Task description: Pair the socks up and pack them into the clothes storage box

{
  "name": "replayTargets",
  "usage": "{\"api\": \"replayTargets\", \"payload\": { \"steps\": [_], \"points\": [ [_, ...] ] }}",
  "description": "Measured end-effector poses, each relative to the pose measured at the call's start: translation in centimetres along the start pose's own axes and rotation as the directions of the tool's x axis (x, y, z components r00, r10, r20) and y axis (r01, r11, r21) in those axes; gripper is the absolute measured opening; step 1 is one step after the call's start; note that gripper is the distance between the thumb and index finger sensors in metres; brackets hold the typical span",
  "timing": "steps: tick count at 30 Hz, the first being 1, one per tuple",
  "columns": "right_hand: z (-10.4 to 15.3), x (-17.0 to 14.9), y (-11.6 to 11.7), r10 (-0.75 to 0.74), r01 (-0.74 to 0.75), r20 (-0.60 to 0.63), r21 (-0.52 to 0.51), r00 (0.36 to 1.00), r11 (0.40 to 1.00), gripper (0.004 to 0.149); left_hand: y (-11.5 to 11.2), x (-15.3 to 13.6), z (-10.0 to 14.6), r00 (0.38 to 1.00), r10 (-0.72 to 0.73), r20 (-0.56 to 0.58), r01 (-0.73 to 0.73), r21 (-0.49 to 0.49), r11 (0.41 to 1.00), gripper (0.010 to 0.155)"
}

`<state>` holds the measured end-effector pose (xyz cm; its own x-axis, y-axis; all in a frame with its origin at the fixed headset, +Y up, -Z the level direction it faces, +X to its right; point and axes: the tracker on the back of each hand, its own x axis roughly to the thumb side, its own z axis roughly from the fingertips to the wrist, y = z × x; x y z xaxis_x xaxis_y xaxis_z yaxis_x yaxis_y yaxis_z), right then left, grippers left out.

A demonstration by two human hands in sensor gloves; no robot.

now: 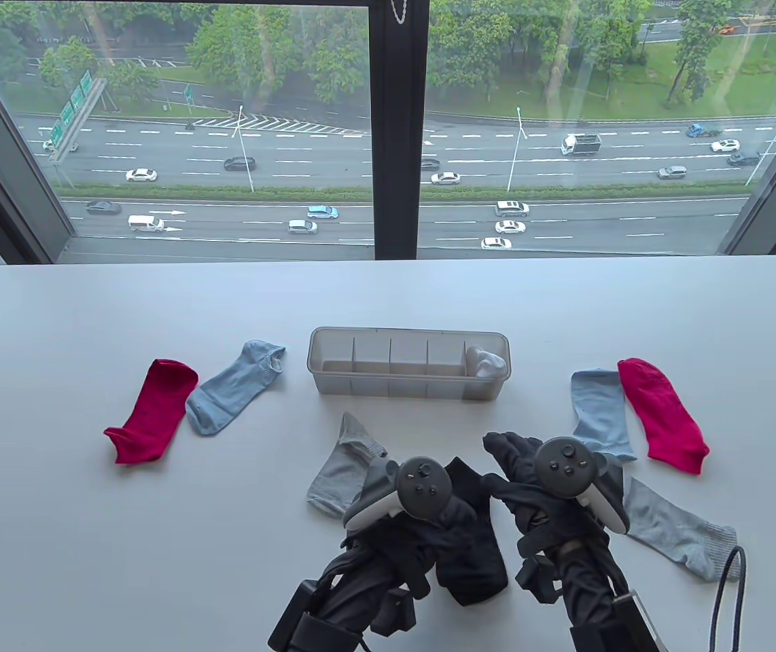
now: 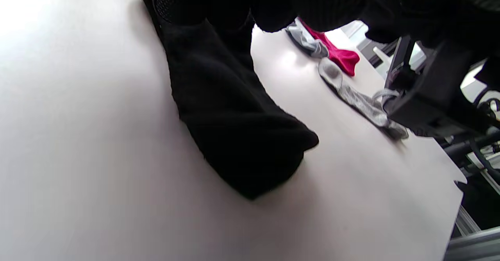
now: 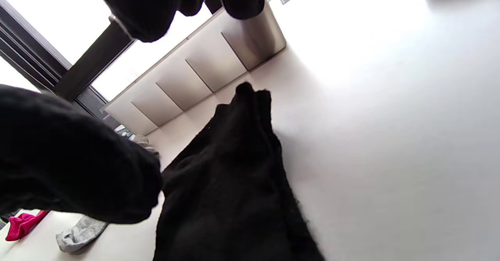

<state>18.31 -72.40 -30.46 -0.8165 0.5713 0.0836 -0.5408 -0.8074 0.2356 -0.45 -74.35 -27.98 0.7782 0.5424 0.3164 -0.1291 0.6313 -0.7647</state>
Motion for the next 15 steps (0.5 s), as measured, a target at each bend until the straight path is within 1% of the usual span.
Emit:
{"api": "replayTargets", "payload": {
  "steps": [1, 2, 3, 4, 5, 6, 7, 9, 11, 12, 13, 15],
  "points": [
    [0.0, 0.0, 0.2, 0.004, -0.004, -0.004, 0.011, 1.000, 1.000, 0.059, -0.8, -0.1, -0.5, 0.998, -0.011, -0.058, 0.007, -0.071, 0.997, 0.064],
    [0.0, -0.1, 0.7, 0.001, 0.000, -0.015, 0.035, 1.000, 0.999, 0.057, -1.8, -0.4, -1.2, 0.992, -0.044, -0.117, 0.024, -0.169, 0.985, 0.069],
    [0.0, -0.1, 1.1, -0.004, 0.005, -0.020, 0.060, 1.000, 0.998, 0.056, -2.3, -0.6, -1.5, 0.990, -0.062, -0.125, 0.033, -0.219, 0.975, 0.075],
    [-0.1, 0.0, 1.6, 0.002, 0.000, -0.022, 0.104, 1.000, 0.995, 0.055, -2.3, -0.9, -1.6, 0.985, -0.083, -0.153, 0.050, -0.208, 0.977, 0.078],
    [-0.1, 0.2, 2.0, 0.010, -0.009, -0.006, 0.156, 1.000, 0.988, 0.055, -2.0, -1.1, -1.6, 0.983, -0.090, -0.158, 0.064, -0.166, 0.984, 0.078],
    [-0.2, 0.4, 2.2, 0.021, -0.022, 0.008, 0.189, 1.000, 0.982, 0.053, -1.8, -1.4, -1.7, 0.984, -0.089, -0.156, 0.065, -0.151, 0.986, 0.076],
    [-0.3, 0.6, 2.5, 0.038, -0.043, 0.028, 0.243, 0.999, 0.969, 0.053, -1.5, -1.8, -1.6, 0.980, -0.082, -0.180, 0.058, -0.136, 0.989, 0.076],
    [-0.3, 1.0, 3.0, 0.012, -0.024, 0.039, 0.326, 0.999, 0.945, 0.053, -1.0, -2.8, -1.5, 0.977, -0.043, -0.210, 0.019, -0.115, 0.993, 0.076],
    [-0.3, 1.3, 3.6, -0.012, -0.003, 0.040, 0.354, 0.999, 0.935, 0.053, -0.7, -3.6, -1.3, 0.974, -0.003, -0.228, -0.019, -0.094, 0.995, 0.076],
    [-0.3, 1.4, 4.0, 0.000, -0.016, 0.040, 0.397, 0.999, 0.918, 0.053, -0.6, -4.0, -1.1, 0.969, 0.006, -0.245, -0.027, -0.082, 0.996, 0.076],
    [-0.2, 1.5, 4.3, 0.020, -0.036, 0.043, 0.415, 0.999, 0.909, 0.055, -0.5, -4.3, -1.1, 0.967, 0.009, -0.256, -0.030, -0.077, 0.997, 0.077],
    [-0.1, 1.9, 4.6, 0.106, -0.122, 0.063, 0.394, 0.992, 0.911, 0.056, -0.4, -4.7, -1.0, 0.965, 0.018, -0.262, -0.037, -0.065, 0.997, 0.077]
  ]
}}
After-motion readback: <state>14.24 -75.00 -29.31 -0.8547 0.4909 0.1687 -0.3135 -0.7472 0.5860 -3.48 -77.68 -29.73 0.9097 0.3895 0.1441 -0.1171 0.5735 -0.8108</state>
